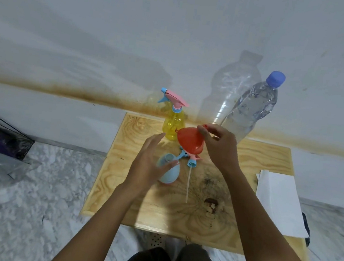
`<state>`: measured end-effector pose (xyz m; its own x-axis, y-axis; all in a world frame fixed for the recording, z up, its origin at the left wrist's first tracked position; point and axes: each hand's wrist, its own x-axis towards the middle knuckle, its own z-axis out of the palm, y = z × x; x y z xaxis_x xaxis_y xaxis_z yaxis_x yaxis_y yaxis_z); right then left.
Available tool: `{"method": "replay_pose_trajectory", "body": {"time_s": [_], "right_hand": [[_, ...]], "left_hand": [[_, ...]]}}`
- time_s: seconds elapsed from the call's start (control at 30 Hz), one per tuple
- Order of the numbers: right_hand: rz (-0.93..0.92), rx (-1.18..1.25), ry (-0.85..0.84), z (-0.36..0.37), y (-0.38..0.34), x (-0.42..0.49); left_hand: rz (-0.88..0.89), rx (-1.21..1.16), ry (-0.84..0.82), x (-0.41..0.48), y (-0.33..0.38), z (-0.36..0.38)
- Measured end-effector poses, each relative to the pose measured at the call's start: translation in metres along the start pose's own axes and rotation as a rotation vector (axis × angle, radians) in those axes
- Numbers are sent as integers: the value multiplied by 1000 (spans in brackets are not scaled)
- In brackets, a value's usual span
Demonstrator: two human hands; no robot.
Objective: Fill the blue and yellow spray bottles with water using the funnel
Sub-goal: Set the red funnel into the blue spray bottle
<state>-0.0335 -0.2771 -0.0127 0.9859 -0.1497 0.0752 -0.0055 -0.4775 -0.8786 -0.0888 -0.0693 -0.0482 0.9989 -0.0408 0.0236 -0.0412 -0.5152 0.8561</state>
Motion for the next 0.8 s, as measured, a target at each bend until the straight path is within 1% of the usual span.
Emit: {"method": "replay_pose_trajectory", "body": {"time_s": [0.1,0.17,0.27,0.37,0.43,0.5,0.57,0.7,0.8], "right_hand": [[-19,70,-138,-7,-18,-6],[26,176,-165,-9,-28,-10],[83,320,-183,-10,-39,-15],[126,337,-205,-9,-48,-19],[179,330,-213,-7,-51,-22],[216,341,-229,-6,-56,-27],[222,381,-281,-9,-60,-34],[194,409,-413,-18,-55,-49],[170,423,-387,-16,-52,-56]], "left_hand": [[243,44,82,5,17,-23],[367,99,102,8,26,-35],[462,148,98,10,34,-49],[539,181,108,10,41,-56],[553,145,122,8,48,-59],[537,102,144,6,54,-61],[473,83,184,5,55,-61],[177,-46,212,4,54,-57],[-33,-156,162,6,52,-56]]}}
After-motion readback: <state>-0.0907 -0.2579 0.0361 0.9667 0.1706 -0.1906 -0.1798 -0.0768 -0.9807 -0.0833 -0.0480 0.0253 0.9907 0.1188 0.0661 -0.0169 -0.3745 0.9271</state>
